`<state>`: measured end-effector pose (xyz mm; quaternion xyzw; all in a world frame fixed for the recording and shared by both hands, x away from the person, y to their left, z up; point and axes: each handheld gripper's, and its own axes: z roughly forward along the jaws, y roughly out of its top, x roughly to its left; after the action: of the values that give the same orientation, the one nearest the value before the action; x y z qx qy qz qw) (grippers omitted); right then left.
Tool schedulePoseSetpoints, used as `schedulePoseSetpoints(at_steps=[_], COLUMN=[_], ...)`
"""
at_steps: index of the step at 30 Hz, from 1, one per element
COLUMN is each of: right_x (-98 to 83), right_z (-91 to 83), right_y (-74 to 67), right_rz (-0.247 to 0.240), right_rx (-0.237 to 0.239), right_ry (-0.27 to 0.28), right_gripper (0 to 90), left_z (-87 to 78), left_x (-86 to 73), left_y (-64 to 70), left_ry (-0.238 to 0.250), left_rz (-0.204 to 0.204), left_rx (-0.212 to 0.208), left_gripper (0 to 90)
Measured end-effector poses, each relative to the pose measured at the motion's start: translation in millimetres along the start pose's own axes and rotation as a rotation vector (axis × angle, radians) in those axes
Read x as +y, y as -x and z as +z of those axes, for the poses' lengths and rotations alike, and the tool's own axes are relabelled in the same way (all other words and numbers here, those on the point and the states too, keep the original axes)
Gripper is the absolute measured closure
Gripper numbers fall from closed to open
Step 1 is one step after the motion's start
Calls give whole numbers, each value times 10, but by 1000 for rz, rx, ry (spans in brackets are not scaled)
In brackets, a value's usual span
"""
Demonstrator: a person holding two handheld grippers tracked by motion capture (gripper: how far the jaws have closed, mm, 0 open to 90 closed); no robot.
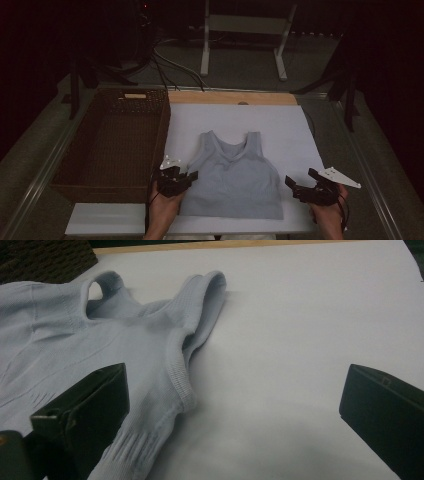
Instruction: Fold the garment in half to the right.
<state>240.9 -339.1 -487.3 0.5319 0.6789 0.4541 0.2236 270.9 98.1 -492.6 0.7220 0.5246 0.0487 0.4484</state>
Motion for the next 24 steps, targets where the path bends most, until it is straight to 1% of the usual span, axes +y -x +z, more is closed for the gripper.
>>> schedulePoseSetpoints(at_steps=[7,19,21,24], right_x=[-5,-9,-9,-6], right_z=[-1,8,9,12], right_y=[8,6,5,3], right_rz=[-3,-6,-8,0], right_rx=[0,7,9,13], right_ry=[-2,-4,-3,-1], right_gripper=[0,0,0,0], left_z=[0,-6,-5,-6], left_x=[-7,4,13,35], left_y=[-11,-2,1,10], left_ry=[0,-4,-4,-9], left_rz=[-6,0,-3,3], left_rx=[10,3,-3,-7], left_gripper=[842,842,841,841])
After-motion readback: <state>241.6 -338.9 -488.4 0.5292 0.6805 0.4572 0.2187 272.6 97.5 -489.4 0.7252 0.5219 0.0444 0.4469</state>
